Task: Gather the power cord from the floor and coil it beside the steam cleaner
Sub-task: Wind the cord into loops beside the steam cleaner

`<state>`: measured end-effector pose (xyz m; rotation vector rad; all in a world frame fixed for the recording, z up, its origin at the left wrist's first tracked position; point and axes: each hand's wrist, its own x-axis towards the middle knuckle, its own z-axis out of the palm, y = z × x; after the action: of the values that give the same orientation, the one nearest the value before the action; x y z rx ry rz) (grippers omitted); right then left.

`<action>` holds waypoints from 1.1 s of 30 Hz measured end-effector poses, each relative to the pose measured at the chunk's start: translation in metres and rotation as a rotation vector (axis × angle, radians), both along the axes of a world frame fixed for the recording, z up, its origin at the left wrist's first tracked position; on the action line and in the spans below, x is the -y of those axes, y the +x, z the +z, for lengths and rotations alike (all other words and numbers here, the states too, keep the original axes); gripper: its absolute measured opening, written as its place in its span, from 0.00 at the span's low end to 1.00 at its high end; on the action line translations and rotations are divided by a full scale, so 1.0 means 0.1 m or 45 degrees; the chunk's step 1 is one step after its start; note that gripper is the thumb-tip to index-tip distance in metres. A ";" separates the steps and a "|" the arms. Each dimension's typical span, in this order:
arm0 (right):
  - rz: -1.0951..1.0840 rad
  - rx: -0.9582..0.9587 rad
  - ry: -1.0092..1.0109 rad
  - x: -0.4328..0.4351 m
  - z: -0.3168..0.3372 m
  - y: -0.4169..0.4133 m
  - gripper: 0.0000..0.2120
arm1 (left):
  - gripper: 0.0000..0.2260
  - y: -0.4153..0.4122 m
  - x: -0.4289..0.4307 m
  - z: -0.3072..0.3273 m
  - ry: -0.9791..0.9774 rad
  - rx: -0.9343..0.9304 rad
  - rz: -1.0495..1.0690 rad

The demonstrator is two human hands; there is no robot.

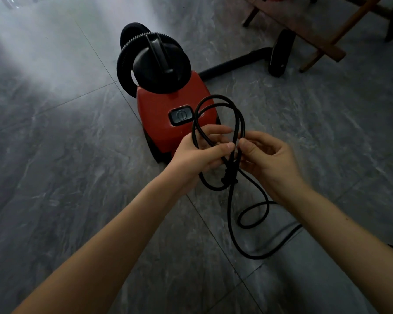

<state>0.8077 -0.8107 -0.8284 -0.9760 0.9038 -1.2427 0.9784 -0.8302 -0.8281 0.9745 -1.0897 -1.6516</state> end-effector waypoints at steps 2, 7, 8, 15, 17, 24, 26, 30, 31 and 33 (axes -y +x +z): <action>0.000 0.038 -0.007 -0.02 -0.01 0.02 0.11 | 0.12 -0.02 0.00 -0.01 0.011 0.007 -0.023; -0.004 -0.085 0.015 0.00 -0.02 0.00 0.12 | 0.12 -0.02 -0.01 -0.03 0.012 0.088 -0.089; -0.023 -0.134 0.005 0.01 -0.02 -0.01 0.11 | 0.12 -0.02 -0.01 -0.03 0.015 0.109 -0.086; -0.126 -0.121 0.013 0.04 -0.04 -0.09 0.09 | 0.01 0.03 0.00 0.00 -0.050 -0.047 0.060; -0.103 -0.112 0.030 0.06 -0.04 -0.10 0.09 | 0.06 0.01 0.01 0.03 0.002 -0.102 0.110; 0.011 0.006 0.159 0.03 -0.06 -0.03 0.07 | 0.16 -0.11 0.10 0.04 0.166 -0.297 0.284; 0.026 0.010 0.174 0.00 -0.07 -0.01 0.06 | 0.15 -0.14 0.10 0.02 0.170 -0.332 0.260; 0.002 -0.003 0.163 0.00 -0.01 -0.04 0.06 | 0.13 -0.13 0.09 -0.02 0.152 -0.240 0.174; 0.001 -0.013 0.161 0.00 0.00 -0.05 0.06 | 0.13 -0.12 0.09 -0.02 0.146 -0.180 0.161; 0.002 -0.064 0.155 -0.01 0.00 -0.04 0.07 | 0.12 -0.12 0.09 -0.01 0.135 -0.103 0.129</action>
<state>0.8033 -0.8093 -0.8280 -0.9144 1.0061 -1.1529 0.9668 -0.8391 -0.8292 1.0050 -0.8925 -1.6649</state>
